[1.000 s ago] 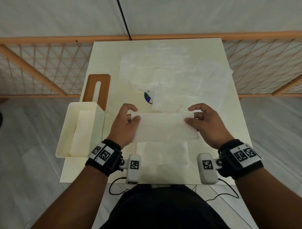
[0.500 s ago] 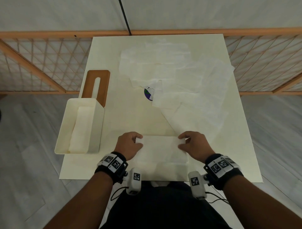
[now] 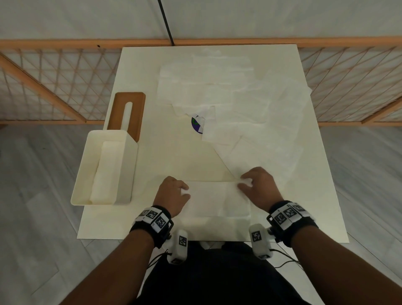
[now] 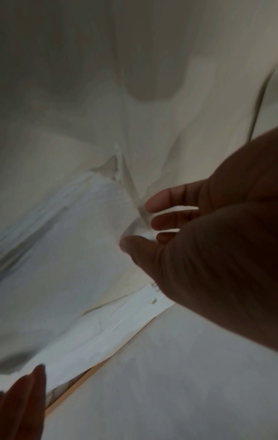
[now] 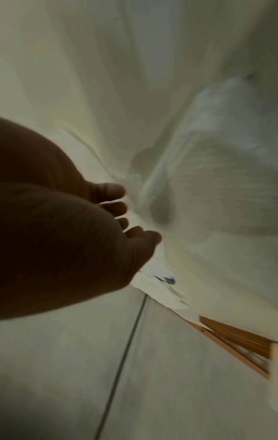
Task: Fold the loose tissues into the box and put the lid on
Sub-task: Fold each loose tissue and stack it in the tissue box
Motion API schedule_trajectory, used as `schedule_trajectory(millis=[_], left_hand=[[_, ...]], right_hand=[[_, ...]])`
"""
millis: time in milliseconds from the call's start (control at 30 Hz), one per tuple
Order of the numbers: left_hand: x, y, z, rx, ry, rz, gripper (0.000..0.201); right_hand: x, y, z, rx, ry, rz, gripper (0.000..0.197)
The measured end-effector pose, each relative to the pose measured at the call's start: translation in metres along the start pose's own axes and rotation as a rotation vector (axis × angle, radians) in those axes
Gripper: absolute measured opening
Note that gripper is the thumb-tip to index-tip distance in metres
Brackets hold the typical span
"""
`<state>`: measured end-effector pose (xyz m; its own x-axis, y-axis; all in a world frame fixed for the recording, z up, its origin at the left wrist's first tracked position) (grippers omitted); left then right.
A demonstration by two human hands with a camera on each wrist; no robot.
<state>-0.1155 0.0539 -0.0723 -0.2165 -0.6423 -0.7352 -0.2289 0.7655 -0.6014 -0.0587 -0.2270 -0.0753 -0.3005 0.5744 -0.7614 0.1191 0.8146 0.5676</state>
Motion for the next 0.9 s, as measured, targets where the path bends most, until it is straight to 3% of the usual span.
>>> schedule_trajectory(millis=[133,267,533,633,800,900], left_hand=[[-0.010,0.005,-0.002,-0.040,-0.081,-0.020,0.013],[-0.018,-0.002,-0.003,-0.010,-0.100,-0.010,0.007],[-0.029,-0.030,0.005,0.061,-0.116,-0.104,0.010],[-0.034,-0.051,0.013,0.111,-0.105,-0.200,0.027],[-0.044,-0.099,0.030,0.264,0.037,-0.342,0.092],[-0.051,-0.122,0.041,0.382,0.080,-0.316,0.097]], right_hand=[[-0.020,-0.034,0.017,0.163,-0.102,-0.189,0.036],[-0.023,-0.051,0.023,0.148,-0.062,-0.298,0.018],[-0.079,-0.015,0.028,0.116,-0.026,-0.149,0.007],[-0.121,0.014,0.026,0.091,0.143,-0.062,0.009],[-0.158,0.057,0.011,0.093,0.463,0.452,0.003],[-0.163,0.073,0.002,0.100,0.600,0.753,0.001]])
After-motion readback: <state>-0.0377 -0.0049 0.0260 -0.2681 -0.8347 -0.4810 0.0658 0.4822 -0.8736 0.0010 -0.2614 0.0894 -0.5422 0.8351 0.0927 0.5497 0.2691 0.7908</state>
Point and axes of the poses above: each hand's wrist, its own z-axis towards the middle knuckle, its own x-axis out of the palm, y = z × x, the point moved 2 cm from there along z, towards the middle knuckle, and after that the axes turned 8 degrees about x, right-handed, at the moved point
